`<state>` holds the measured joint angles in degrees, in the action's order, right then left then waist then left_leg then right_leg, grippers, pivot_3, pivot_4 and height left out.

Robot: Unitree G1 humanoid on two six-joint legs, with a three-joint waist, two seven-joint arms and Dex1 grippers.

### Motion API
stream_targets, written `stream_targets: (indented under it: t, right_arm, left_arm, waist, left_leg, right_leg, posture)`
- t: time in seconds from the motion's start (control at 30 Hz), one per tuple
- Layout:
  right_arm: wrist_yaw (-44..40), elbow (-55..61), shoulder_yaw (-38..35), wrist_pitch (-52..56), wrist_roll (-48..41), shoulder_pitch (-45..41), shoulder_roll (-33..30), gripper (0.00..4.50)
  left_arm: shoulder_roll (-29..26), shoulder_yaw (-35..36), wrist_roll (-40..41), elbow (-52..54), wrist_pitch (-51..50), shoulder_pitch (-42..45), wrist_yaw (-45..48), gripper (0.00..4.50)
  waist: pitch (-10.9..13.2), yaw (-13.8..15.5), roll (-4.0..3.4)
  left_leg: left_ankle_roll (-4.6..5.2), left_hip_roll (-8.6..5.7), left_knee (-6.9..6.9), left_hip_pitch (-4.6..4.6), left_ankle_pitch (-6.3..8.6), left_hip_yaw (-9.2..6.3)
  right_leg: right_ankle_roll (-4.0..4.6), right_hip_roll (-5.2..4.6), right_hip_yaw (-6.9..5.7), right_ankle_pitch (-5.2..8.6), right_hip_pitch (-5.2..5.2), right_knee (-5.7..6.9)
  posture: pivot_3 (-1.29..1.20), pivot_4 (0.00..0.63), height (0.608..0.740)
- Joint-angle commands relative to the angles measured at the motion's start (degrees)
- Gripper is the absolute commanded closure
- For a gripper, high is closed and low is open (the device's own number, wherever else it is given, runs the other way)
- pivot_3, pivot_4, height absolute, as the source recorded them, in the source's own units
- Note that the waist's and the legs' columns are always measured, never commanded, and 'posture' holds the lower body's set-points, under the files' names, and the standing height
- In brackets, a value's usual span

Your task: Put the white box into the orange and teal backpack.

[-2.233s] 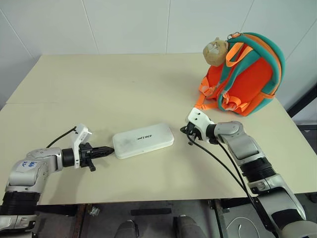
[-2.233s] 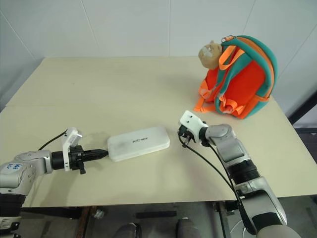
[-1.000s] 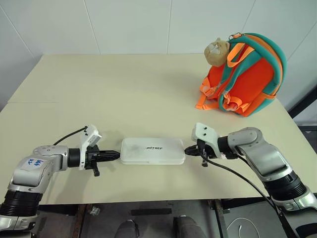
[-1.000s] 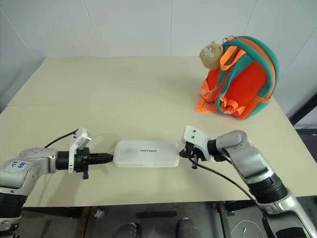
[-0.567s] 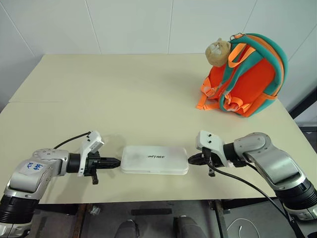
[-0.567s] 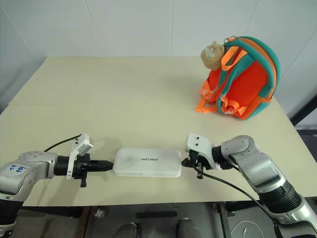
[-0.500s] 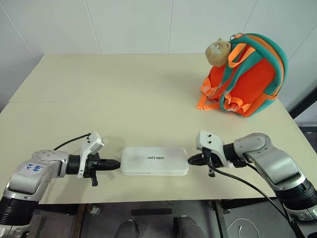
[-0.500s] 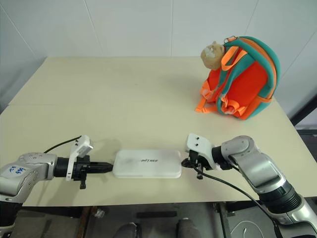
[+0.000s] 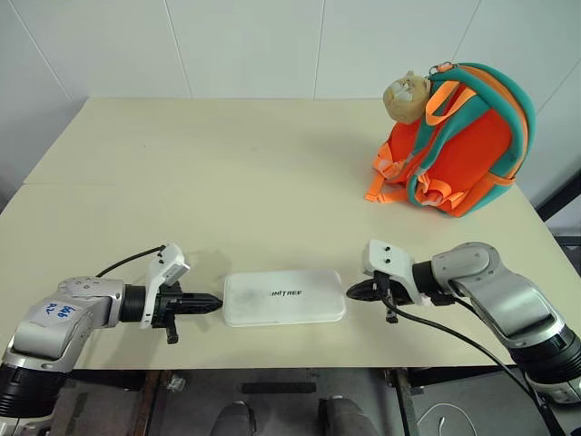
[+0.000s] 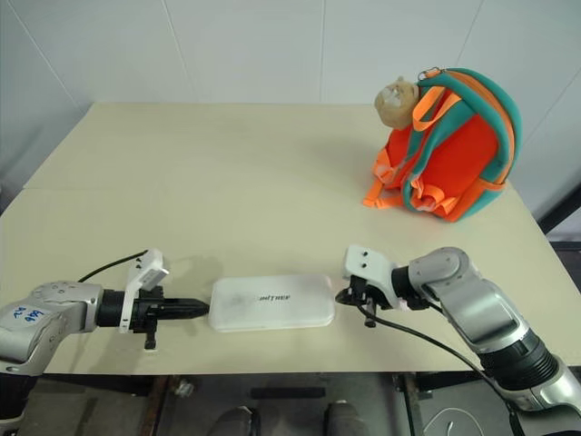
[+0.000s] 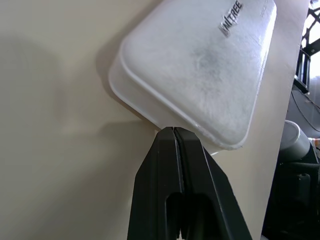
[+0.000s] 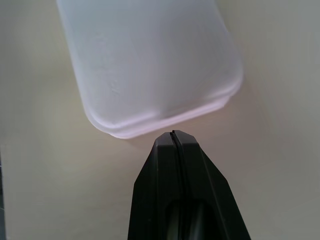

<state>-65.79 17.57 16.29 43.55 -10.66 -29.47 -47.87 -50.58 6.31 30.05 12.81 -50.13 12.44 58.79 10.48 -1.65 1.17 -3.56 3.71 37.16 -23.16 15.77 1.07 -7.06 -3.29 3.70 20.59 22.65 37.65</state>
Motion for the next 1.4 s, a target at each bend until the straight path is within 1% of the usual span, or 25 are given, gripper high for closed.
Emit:
stream_targets:
  t: [0.03, 0.13, 0.2, 0.23, 0.27, 0.3, 0.37, 0.43, 0.47, 0.5, 0.67, 0.7, 0.73, 0.77, 1.0, 1.13, 1.2, 1.4]
  right_arm:
    - [-0.5, -0.1, -0.8, -1.8, 0.1, -1.0, -1.5, 4.5]
    - [-0.3, -1.7, -1.0, -3.2, 0.9, -1.4, -2.5, 4.5]
    - [0.0, -3.6, -1.5, -5.3, 2.0, -2.1, -3.3, 4.5]
    - [0.1, -4.7, -1.7, -6.3, 2.5, -2.5, -3.7, 4.33]
    - [0.1, -5.8, -2.0, -7.3, 2.9, -3.0, -4.2, 4.13]
    - [0.2, -7.2, -2.3, -7.9, 3.3, -3.7, -4.6, 3.92]
    - [0.2, -8.9, -2.5, -8.9, 3.8, -4.8, -4.9, 3.3]
    - [0.0, -10.0, -2.4, -9.6, 4.0, -5.5, -4.8, 2.57]
    - [0.4, -10.6, -2.5, -10.0, 4.2, -5.9, -4.4, 2.28]
    - [1.1, -11.3, -2.5, -10.4, 4.5, -6.3, -3.8, 1.87]
    - [1.9, -12.6, -2.1, -11.1, 5.2, -6.9, -2.5, 0.24]
    - [2.1, -12.3, -2.1, -10.9, 5.1, -6.8, -2.2, 0.0]
    - [2.4, -12.0, -2.2, -10.7, 5.0, -6.6, -1.9, 0.0]
    - [2.7, -11.8, -2.2, -10.5, 5.0, -6.4, -1.6, 0.0]
    - [3.8, -10.9, -2.1, -9.7, 5.0, -5.5, -0.3, 0.0]
    - [4.1, -10.4, -2.0, -9.4, 4.9, -4.8, 0.0, 0.0]
    - [4.3, -10.2, -2.1, -9.3, 4.9, -4.7, 0.2, 0.0]
    - [5.1, -9.8, -2.0, -8.8, 4.9, -4.3, 1.0, 0.0]
  left_arm:
    - [0.4, 3.5, 0.9, 0.6, 3.3, 1.7, -1.1, 4.49]
    - [0.7, 5.0, 1.0, 0.2, 3.8, 2.3, -2.5, 4.49]
    - [1.3, 6.7, 3.2, -1.1, 0.5, 3.9, -3.7, 4.49]
    - [1.7, 7.6, 4.1, -2.7, -2.0, 5.5, -5.2, 4.5]
    - [1.1, 7.5, 4.0, -4.5, -5.9, 7.4, -7.1, 4.31]
    - [0.7, 7.5, 3.5, -5.7, -7.3, 8.8, -8.5, 4.09]
    - [0.7, 8.0, 4.3, -6.7, -10.1, 10.8, -10.0, 3.61]
    - [1.2, 8.8, 5.9, -7.0, -12.3, 12.3, -10.6, 2.96]
    - [1.1, 9.0, 6.6, -7.1, -13.4, 12.7, -10.5, 2.67]
    - [1.0, 9.1, 6.9, -7.3, -14.2, 13.1, -10.7, 2.28]
    - [0.7, 9.8, 8.4, -8.0, -16.7, 13.9, -11.2, 0.8]
    - [0.5, 10.1, 9.0, -8.1, -17.8, 14.1, -11.1, 0.47]
    - [0.5, 10.7, 10.1, -7.9, -19.4, 14.3, -11.0, 0.18]
    - [0.6, 11.5, 11.8, -7.5, -21.5, 14.5, -10.6, 0.03]
    - [-0.7, 13.9, 21.7, -9.6, -40.4, 16.6, -9.9, 0.03]
    - [-6.5, 6.9, 32.1, -15.5, -42.4, 16.2, -10.6, 0.03]
    - [-8.6, 2.8, 34.8, -17.7, -42.4, 16.3, -12.2, 0.03]
    - [-10.5, -4.7, 39.8, -21.3, -42.4, 17.7, -16.6, 0.03]
  waist:
    - [0.0, 0.0, 0.0]
    - [0.0, 0.0, 0.0]
    - [0.0, 0.0, 0.0]
    - [0.0, 0.0, 0.01]
    - [0.0, 0.0, 0.02]
    - [0.0, 0.0, 0.05]
    - [0.1, 0.0, 0.11]
    - [0.1, -0.1, 0.14]
    - [0.1, -0.1, 0.15]
    - [0.1, -0.1, 0.15]
    - [0.1, -0.1, 0.15]
    - [0.1, -0.1, 0.16]
    - [0.1, -0.1, 0.16]
    - [0.1, -0.1, 0.16]
    - [0.1, -0.1, 0.17]
    - [0.1, -0.3, 0.19]
    - [0.1, -0.3, 0.19]
    - [0.1, -0.1, 0.2]
  left_leg:
    - [0.0, 0.0, 0.0, 0.0, 0.0, -0.01]
    - [0.0, 0.0, 0.0, 0.0, 0.0, 0.0]
    - [0.0, 0.0, 0.0, 0.0, 0.0, 0.0]
    - [0.0, 0.0, 0.0, 0.0, 0.0, 0.0]
    - [0.0, 0.0, 0.01, 0.0, 0.0, 0.0]
    - [0.0, -0.01, 0.03, 0.0, 0.0, 0.0]
    - [0.02, -0.01, 0.06, 0.01, -0.01, -0.02]
    - [0.02, -0.01, 0.05, 0.01, -0.01, -0.02]
    - [0.02, -0.01, 0.03, 0.01, -0.01, -0.02]
    - [0.02, -0.01, 0.0, 0.0, -0.01, -0.02]
    - [0.0, 0.01, -0.02, 0.0, -0.02, -0.01]
    - [0.0, 0.0, 0.0, 0.0, -0.02, -0.01]
    - [0.0, 0.0, 0.0, -0.01, -0.02, 0.0]
    - [0.0, 0.0, 0.03, -0.01, -0.02, 0.0]
    - [0.0, 0.0, 0.04, 0.0, -0.02, -0.02]
    - [-0.01, 0.0, 0.01, 0.01, -0.03, -0.05]
    - [-0.01, 0.0, 0.02, 0.01, -0.03, -0.06]
    - [-0.01, -0.02, 0.03, 0.01, -0.03, -0.06]
  right_leg:
    - [0.0, 0.0, 0.0, 0.0, 0.0, 0.0]
    - [0.0, 0.0, 0.0, 0.0, 0.0, -0.01]
    - [0.0, 0.0, 0.0, 0.0, 0.0, 0.0]
    - [0.0, 0.0, 0.0, 0.0, 0.0, 0.0]
    - [0.0, 0.0, -0.01, 0.0, -0.01, 0.0]
    - [0.0, 0.0, -0.01, 0.0, 0.0, 0.04]
    - [-0.01, 0.02, -0.01, -0.01, -0.01, 0.06]
    - [-0.02, 0.01, -0.01, -0.01, -0.02, 0.04]
    - [-0.02, 0.01, -0.01, -0.01, -0.02, 0.02]
    - [-0.02, 0.01, -0.01, -0.01, 0.0, 0.01]
    - [-0.01, 0.01, -0.01, -0.01, 0.03, 0.02]
    - [-0.01, 0.01, -0.01, -0.01, 0.03, 0.03]
    - [-0.01, 0.01, -0.01, -0.01, 0.03, 0.03]
    - [-0.01, 0.01, -0.01, -0.01, 0.02, 0.04]
    - [-0.01, 0.0, -0.01, -0.01, 0.01, 0.09]
    - [-0.01, 0.01, -0.01, -0.01, 0.02, 0.1]
    - [-0.01, -0.01, -0.01, 0.0, 0.02, 0.1]
    - [-0.01, -0.01, -0.03, 0.0, 0.02, 0.1]
  posture:
    - [0.0, 0.15, 0.74]
    - [0.0, 0.15, 0.74]
    - [0.0, 0.15, 0.74]
    - [0.0, 0.15, 0.74]
    - [0.0, 0.15, 0.74]
    - [0.0, 0.15, 0.74]
    - [0.0, 0.15, 0.74]
    - [0.0, 0.15, 0.74]
    - [0.0, 0.15, 0.74]
    - [0.0, 0.15, 0.74]
    - [0.0, 0.15, 0.74]
    - [0.0, 0.15, 0.74]
    - [0.0, 0.15, 0.74]
    - [0.0, 0.15, 0.74]
    - [0.0, 0.15, 0.74]
    - [0.0, 0.15, 0.74]
    - [0.0, 0.15, 0.74]
    - [0.0, 0.15, 0.74]
